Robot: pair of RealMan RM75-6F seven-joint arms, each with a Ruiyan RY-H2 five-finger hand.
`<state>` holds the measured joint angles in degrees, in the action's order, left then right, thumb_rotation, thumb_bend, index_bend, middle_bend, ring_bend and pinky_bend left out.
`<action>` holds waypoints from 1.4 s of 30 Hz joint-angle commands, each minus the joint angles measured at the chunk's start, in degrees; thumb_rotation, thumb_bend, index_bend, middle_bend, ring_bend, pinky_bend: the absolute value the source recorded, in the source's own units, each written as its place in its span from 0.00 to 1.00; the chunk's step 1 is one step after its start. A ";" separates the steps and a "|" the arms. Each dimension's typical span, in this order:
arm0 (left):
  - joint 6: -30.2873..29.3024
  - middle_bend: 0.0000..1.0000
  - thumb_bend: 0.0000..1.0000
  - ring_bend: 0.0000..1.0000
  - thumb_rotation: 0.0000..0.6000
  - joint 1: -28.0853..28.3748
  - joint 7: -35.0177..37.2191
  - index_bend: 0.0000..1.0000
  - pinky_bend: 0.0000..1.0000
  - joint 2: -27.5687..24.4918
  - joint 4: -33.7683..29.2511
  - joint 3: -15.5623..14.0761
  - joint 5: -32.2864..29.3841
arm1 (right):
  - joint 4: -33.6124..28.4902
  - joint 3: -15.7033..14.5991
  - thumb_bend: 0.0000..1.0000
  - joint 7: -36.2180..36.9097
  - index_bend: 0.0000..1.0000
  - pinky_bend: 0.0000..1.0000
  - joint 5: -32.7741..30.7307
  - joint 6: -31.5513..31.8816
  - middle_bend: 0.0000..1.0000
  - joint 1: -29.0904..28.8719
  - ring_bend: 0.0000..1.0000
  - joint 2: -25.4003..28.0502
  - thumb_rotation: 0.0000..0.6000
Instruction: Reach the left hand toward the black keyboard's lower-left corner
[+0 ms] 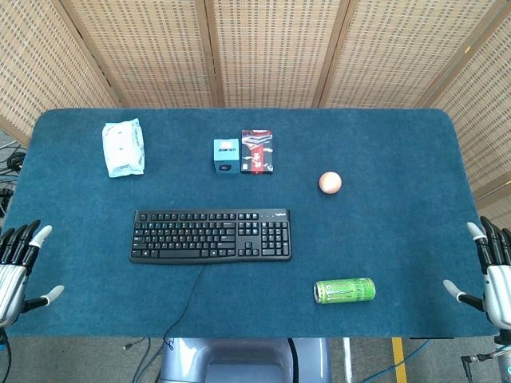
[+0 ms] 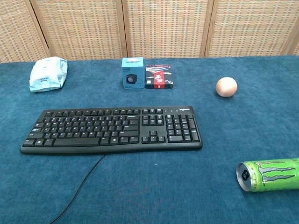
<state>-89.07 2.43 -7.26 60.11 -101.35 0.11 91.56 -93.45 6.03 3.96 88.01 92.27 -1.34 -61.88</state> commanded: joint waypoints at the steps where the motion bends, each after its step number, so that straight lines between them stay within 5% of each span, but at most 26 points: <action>1: -0.03 0.00 0.00 0.00 1.00 -0.02 -0.09 0.00 0.00 0.03 0.01 -0.01 0.05 | -0.01 -0.02 0.00 -0.05 0.00 0.00 -0.02 0.00 0.00 0.02 0.00 0.00 1.00; 12: -0.30 0.00 0.03 0.01 1.00 -0.13 0.32 0.00 0.02 0.02 0.20 -0.02 0.30 | 0.00 -0.09 0.00 -0.61 0.00 0.00 -0.17 -0.33 0.00 -0.08 0.00 -0.20 1.00; 14: -0.21 0.11 0.18 0.17 1.00 0.05 0.27 0.00 0.19 0.41 0.50 0.11 0.41 | -0.06 -0.03 0.00 -0.58 0.00 0.00 -0.28 -0.39 0.00 -0.10 0.00 -0.15 1.00; 16: -0.19 0.47 0.47 0.53 1.00 0.70 0.40 0.00 0.48 1.62 1.32 0.68 0.95 | -0.15 0.08 0.00 -0.38 0.00 0.00 -0.62 -0.48 0.00 -0.08 0.00 -0.04 1.00; 18: 1.92 0.69 0.61 0.72 1.00 2.15 1.73 0.00 0.64 3.47 2.65 0.87 1.05 | -0.18 0.32 0.00 0.01 0.00 0.00 -1.14 -0.52 0.00 -0.03 0.00 0.13 1.00; 20: 6.99 0.77 0.69 0.79 1.00 4.30 3.95 0.00 0.75 4.72 3.35 0.26 0.08 | -0.15 0.57 0.00 0.56 0.00 0.00 -1.72 -0.62 0.00 0.01 0.00 0.35 1.00; 24: 19.77 0.79 0.82 0.86 1.00 9.56 7.57 0.00 0.87 5.81 2.82 -0.50 -4.23 | -0.17 0.96 0.00 1.89 0.00 0.00 -2.41 -0.65 0.00 0.12 0.00 0.95 1.00; 31: 34.48 0.82 0.90 0.90 1.00 15.44 8.64 0.00 0.90 8.06 1.08 -0.39 -13.18 | -0.25 1.03 0.00 3.07 0.00 0.00 -2.69 -0.98 0.00 0.14 0.00 1.44 1.00; 38: 43.86 0.82 0.91 0.90 1.00 19.98 9.66 0.00 0.90 9.24 1.58 0.93 -21.69 | -0.19 1.36 0.00 4.84 0.00 0.00 -3.48 -1.37 0.00 0.19 0.00 2.12 1.00; 42: 44.23 0.82 0.91 0.90 1.00 21.00 7.98 0.00 0.90 10.25 1.87 1.18 -23.87 | -0.09 1.49 0.00 5.44 0.00 0.00 -3.82 -1.62 0.00 0.16 0.00 2.35 1.00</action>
<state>-44.97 22.91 1.47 69.73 -99.65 1.04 68.53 -93.55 7.48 9.30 84.27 90.71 -1.17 -59.59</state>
